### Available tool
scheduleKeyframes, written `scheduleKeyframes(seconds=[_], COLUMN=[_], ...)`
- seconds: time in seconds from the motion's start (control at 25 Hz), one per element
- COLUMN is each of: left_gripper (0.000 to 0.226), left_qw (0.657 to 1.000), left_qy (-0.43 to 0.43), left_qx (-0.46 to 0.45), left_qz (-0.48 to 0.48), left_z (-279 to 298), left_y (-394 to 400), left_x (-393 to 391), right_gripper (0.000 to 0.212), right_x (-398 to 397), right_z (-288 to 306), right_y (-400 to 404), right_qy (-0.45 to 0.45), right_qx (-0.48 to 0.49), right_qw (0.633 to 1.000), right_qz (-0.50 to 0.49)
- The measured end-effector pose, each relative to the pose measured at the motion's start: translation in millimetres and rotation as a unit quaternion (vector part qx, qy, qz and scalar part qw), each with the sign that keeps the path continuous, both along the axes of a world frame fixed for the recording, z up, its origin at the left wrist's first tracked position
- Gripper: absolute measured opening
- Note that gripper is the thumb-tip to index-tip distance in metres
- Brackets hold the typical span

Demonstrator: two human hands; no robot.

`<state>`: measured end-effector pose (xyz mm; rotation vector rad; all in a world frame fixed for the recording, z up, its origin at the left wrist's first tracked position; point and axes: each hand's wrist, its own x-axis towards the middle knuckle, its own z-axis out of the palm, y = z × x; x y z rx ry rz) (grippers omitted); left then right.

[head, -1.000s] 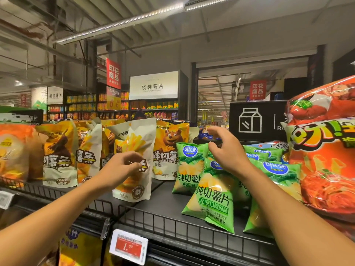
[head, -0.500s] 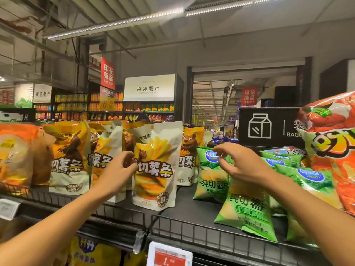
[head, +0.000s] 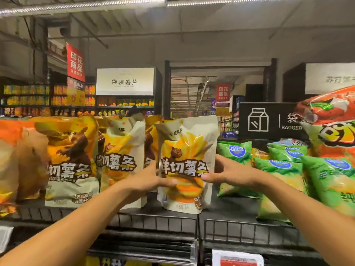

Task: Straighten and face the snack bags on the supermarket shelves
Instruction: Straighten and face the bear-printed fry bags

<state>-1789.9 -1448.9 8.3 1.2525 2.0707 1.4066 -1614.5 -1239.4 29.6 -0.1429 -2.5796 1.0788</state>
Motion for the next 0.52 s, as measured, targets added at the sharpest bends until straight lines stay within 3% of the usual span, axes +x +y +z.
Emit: scheduleKeyframes(seconds=[0.2, 0.36, 0.52], left_gripper=[0.055, 0.076, 0.071], left_qw=[0.997, 0.988, 0.977], left_qy=[-0.007, -0.026, -0.078], left_qx=[0.064, 0.130, 0.133], left_qz=[-0.039, -0.079, -0.146], left_z=[1, 23, 38], left_y=[16, 31, 53], left_x=[-9, -9, -7], right_gripper=[0.055, 0.062, 0.051], right_x=[-4, 7, 3], right_z=[4, 23, 27], right_y=[-2, 8, 19], right_qy=[0.068, 0.113, 0.120], right_qx=[-0.048, -0.100, -0.159], right_qw=[0.996, 0.988, 0.979], right_qz=[-0.031, -0.037, -0.039])
